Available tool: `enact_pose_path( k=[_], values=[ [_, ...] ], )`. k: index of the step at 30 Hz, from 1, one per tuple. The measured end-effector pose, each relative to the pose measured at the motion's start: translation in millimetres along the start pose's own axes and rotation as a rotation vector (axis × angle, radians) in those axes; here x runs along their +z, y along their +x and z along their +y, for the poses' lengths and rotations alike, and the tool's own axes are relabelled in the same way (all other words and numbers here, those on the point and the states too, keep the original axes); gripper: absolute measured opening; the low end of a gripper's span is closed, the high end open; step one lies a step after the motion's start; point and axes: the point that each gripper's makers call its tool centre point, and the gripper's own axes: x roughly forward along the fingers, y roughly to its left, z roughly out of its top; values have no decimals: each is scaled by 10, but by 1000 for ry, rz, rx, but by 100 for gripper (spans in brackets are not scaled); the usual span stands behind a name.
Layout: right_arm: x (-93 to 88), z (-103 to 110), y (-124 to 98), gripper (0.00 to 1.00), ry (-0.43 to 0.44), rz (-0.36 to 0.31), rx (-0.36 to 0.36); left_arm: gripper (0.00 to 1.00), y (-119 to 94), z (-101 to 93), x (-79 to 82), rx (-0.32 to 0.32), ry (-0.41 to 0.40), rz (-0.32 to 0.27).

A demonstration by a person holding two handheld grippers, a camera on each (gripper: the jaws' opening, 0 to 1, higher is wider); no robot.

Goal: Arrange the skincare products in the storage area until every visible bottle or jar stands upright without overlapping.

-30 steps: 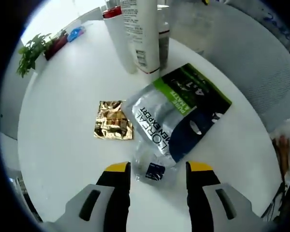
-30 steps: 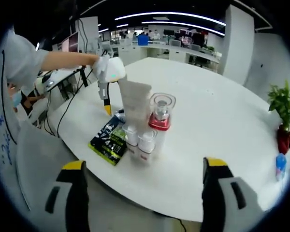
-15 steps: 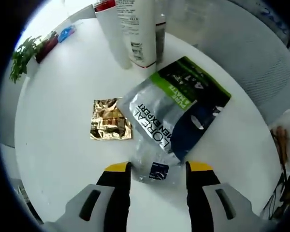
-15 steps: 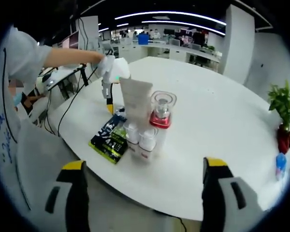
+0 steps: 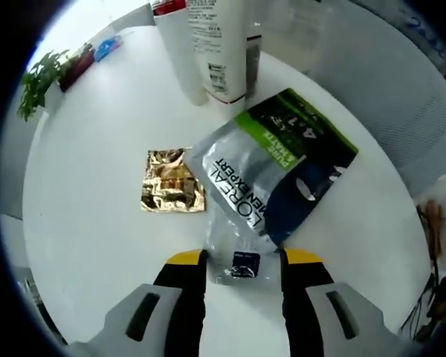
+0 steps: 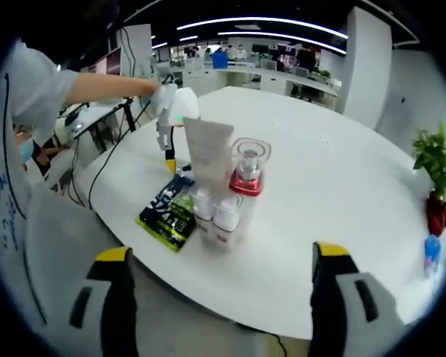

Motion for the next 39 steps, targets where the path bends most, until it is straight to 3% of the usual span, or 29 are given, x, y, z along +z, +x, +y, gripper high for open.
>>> enact_pose_path(
  k=[28,39],
  values=[
    [138,44,-20,100,-36,-32,18,37,-199,-295,-201,23,-244,96],
    [220,36,-52,100,-51,-61,36,37,-254,-376,-283,53,-320,101]
  ],
)
